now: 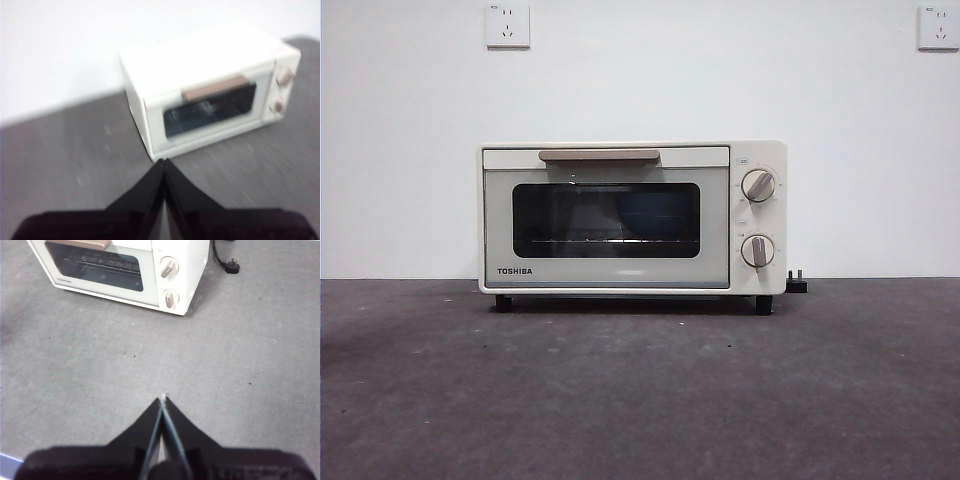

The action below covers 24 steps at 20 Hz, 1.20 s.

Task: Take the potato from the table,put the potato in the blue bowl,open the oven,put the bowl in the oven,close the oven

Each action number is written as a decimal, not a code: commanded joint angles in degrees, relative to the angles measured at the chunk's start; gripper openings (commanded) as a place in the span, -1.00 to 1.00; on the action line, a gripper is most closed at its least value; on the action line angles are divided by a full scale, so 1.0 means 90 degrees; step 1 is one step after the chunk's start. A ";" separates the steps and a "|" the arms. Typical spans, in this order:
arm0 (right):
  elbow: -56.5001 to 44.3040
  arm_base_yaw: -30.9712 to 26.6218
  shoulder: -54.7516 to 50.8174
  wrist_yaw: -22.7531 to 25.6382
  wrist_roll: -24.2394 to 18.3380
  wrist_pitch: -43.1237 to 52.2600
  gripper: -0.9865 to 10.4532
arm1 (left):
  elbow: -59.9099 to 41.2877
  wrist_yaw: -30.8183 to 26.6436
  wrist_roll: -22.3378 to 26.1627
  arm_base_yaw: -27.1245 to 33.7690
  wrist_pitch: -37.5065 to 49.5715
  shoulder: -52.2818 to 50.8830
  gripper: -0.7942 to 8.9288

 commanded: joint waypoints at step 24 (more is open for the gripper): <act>-0.0039 0.0000 -0.0005 0.0027 0.0066 -0.0957 -0.83 | -0.6188 -0.1812 -0.1479 0.0015 0.3164 -0.3823 -0.84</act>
